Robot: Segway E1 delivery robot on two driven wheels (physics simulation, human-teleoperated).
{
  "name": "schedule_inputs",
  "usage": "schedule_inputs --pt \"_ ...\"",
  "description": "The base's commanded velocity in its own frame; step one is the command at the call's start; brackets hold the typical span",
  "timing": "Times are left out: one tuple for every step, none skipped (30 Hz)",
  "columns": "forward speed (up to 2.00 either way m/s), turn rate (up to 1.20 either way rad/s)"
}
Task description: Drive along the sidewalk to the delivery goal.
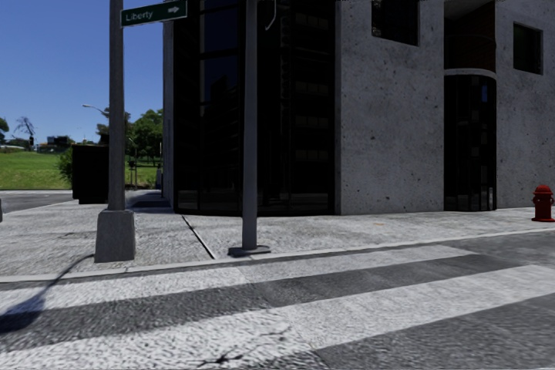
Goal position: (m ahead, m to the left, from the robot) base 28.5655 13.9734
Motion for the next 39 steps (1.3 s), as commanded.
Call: schedule_inputs --pt "1.34 -0.32" --pt "1.34 -0.32" --pt "1.34 -0.32" --pt "1.34 -0.32" --pt "1.34 -0.32" --pt "1.34 -0.32" --pt "1.34 -0.32" --pt "1.34 -0.32" --pt "1.34 -0.32" --pt "1.34 -0.32" --pt "1.34 -0.32" --pt "1.34 -0.32" --pt "1.34 -0.32" --pt "1.34 -0.32" --pt "1.34 -0.32" --pt "1.34 -0.32" --pt "1.34 -0.32" --pt "1.34 -0.32" --pt "1.34 -0.32" --pt "1.34 -0.32" --pt "1.34 -0.32" --pt "1.34 -0.32" --pt "1.34 -0.32" --pt "1.34 -0.32" --pt "1.34 -0.32" --pt "1.34 -0.32" --pt "1.34 -0.32" --pt "1.34 -0.32" --pt "1.34 -0.32" --pt "1.34 -0.32" --pt "1.34 -0.32" --pt "1.34 -0.32" --pt "1.34 -0.32" --pt "1.34 -0.32" --pt "1.34 -0.32" --pt "1.34 -0.32" --pt "1.34 -0.32" --pt "1.34 -0.32" --pt "1.34 -0.23"
